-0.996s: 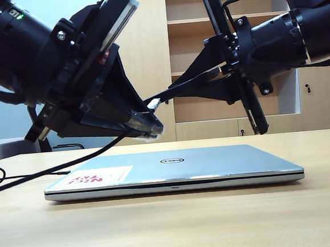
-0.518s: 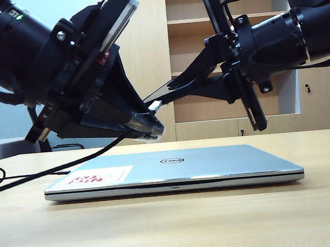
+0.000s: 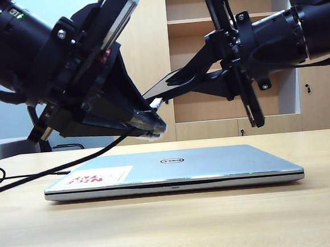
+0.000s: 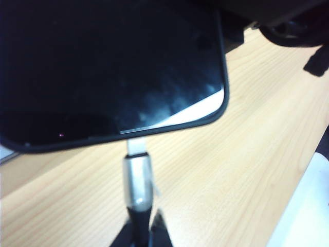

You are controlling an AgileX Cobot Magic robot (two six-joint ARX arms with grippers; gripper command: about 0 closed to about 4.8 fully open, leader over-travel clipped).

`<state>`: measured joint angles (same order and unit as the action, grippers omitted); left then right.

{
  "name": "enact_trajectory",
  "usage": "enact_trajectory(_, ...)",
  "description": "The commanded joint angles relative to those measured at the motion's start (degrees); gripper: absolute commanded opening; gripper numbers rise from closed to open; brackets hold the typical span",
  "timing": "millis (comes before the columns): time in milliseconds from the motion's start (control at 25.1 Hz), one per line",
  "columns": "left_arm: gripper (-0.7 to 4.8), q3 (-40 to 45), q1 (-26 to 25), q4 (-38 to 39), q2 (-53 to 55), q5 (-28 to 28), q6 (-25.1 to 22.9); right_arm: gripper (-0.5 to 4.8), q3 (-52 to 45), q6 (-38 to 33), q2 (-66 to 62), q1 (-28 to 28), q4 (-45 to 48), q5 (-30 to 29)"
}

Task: Pick up the charging cable and the phone, plug the charging cable into the charging port on the phone, and finally place them back on the table.

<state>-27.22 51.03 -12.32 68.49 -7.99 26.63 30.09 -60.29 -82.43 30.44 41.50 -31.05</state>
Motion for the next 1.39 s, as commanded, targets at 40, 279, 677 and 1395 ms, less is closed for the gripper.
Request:
enact_trajectory(40,-0.06,-0.57,-0.04,-4.87,-0.26,1.11,-0.07,-0.06,0.15,-0.59,0.42,-0.66,1.31,-3.02)
enact_trajectory(279,-0.06,-0.57,-0.04,-4.87,-0.26,1.11,-0.07,-0.06,0.15,-0.83,0.42,-2.97,2.08,-2.95)
enact_trajectory(677,-0.06,-0.57,-0.04,-4.98,-0.26,1.11,-0.07,-0.06,0.15,-4.94,0.42,-3.17,2.08,-2.32)
enact_trajectory(1395,-0.06,-0.57,-0.04,-6.71,-0.02,1.14,-0.02,-0.06,0.15,-4.15,0.42,-3.17,2.49,-4.42)
